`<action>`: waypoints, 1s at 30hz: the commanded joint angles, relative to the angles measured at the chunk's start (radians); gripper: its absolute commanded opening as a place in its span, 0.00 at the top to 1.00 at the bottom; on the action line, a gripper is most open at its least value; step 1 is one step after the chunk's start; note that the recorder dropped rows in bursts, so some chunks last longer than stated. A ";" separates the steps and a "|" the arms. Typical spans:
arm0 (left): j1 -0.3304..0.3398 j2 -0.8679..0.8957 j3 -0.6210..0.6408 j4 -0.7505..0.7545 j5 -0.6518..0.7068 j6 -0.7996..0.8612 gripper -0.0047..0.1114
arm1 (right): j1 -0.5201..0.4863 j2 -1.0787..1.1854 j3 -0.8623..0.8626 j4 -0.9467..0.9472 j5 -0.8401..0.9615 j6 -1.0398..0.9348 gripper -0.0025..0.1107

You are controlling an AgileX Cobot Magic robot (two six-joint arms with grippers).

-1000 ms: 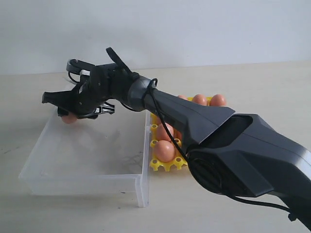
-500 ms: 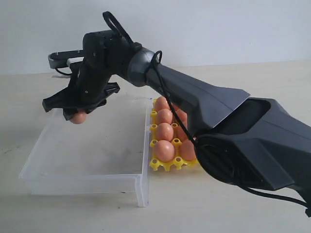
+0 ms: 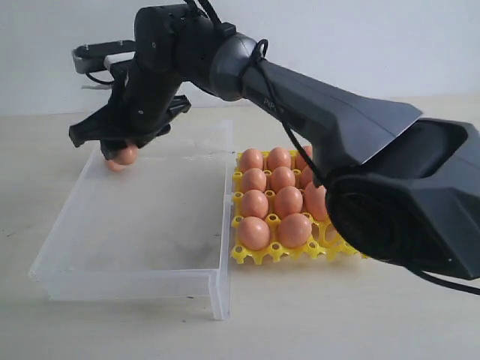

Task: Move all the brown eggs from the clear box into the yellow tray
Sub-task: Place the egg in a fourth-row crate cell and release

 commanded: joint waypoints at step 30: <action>-0.005 -0.002 -0.004 -0.004 -0.009 0.000 0.96 | -0.264 -0.929 2.086 -0.097 -1.653 -0.071 0.98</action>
